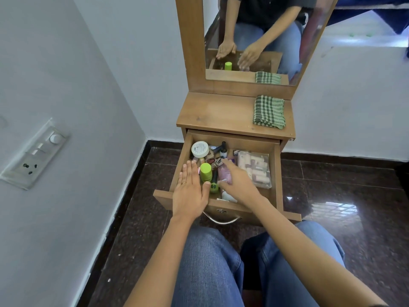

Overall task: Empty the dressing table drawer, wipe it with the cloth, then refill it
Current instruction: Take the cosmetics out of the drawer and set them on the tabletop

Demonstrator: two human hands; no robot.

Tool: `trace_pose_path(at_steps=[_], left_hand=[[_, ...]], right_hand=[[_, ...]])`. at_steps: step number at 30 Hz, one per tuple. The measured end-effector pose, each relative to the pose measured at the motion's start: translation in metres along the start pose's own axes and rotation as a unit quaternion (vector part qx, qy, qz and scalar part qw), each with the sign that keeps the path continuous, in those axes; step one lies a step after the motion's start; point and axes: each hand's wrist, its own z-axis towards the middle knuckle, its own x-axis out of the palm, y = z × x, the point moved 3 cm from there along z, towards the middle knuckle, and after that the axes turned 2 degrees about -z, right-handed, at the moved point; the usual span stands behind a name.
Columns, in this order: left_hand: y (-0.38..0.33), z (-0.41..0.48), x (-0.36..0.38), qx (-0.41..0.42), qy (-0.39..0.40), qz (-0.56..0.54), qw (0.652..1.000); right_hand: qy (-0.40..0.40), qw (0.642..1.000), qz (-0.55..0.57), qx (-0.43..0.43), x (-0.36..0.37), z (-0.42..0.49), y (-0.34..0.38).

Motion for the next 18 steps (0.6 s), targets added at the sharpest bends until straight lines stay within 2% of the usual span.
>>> trace_pose_path(at_steps=[4,7,14,18], left_hand=[[0.001,0.004,-0.007,-0.003,0.004,-0.033,0.999],[0.015,0.015,-0.021,-0.051,-0.015,-0.066,0.996],[0.047,0.044,-0.032,-0.094,0.059,-0.059,0.992],[0.050,0.040,-0.030,-0.114,0.046,-0.065,0.990]], right_hand=[[0.041,0.999,0.007,-0.034,0.013,0.023,0.019],[0.064,0.998,0.008,-0.023,0.023,0.034,0.022],[0.052,0.999,-0.004,0.004,0.037,0.051,0.018],[0.058,0.998,-0.009,-0.008,0.039,0.055,0.015]])
